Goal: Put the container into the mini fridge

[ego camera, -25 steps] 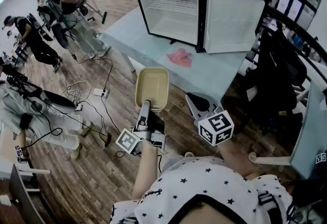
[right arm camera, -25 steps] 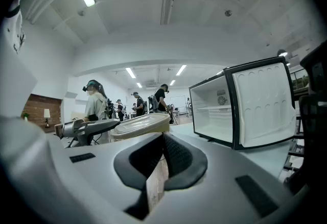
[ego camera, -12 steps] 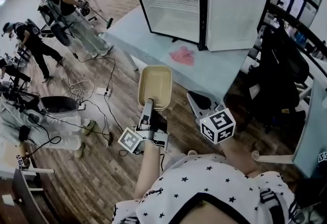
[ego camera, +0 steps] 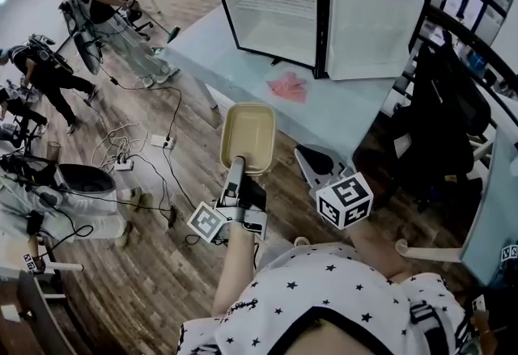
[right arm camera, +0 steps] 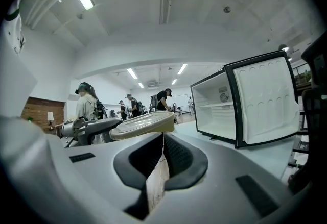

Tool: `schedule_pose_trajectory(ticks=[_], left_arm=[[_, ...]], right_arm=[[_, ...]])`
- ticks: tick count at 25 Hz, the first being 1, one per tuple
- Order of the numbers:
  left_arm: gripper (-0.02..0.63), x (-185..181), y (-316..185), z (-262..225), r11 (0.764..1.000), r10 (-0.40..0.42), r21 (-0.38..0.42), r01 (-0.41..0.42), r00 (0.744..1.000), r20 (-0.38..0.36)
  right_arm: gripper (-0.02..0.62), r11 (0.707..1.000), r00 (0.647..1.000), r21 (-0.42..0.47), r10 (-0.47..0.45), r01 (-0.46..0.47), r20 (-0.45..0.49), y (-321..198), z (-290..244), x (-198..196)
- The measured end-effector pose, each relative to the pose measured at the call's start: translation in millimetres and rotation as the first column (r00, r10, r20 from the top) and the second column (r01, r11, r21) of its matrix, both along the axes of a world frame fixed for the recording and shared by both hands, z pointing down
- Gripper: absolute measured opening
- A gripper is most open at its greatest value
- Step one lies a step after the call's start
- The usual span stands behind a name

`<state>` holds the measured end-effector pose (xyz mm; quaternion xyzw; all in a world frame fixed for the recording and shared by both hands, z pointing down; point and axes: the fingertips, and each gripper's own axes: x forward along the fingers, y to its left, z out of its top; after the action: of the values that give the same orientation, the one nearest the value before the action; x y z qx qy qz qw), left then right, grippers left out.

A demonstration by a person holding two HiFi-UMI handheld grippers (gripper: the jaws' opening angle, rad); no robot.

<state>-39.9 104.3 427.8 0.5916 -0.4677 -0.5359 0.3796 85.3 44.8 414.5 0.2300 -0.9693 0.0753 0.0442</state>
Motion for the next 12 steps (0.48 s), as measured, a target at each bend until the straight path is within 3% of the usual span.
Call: schedule_pose_trajectory(ticks=[12], left_arm=[[0.224,-4.2,2.0,3.9,1.000,-0.026,-0.007,0.026,1.000,-0.014]], right_arm=[[0.023,0.999,0.999,-0.014,-0.044,0.044,-0.007,4.2,4.1,-8.1]])
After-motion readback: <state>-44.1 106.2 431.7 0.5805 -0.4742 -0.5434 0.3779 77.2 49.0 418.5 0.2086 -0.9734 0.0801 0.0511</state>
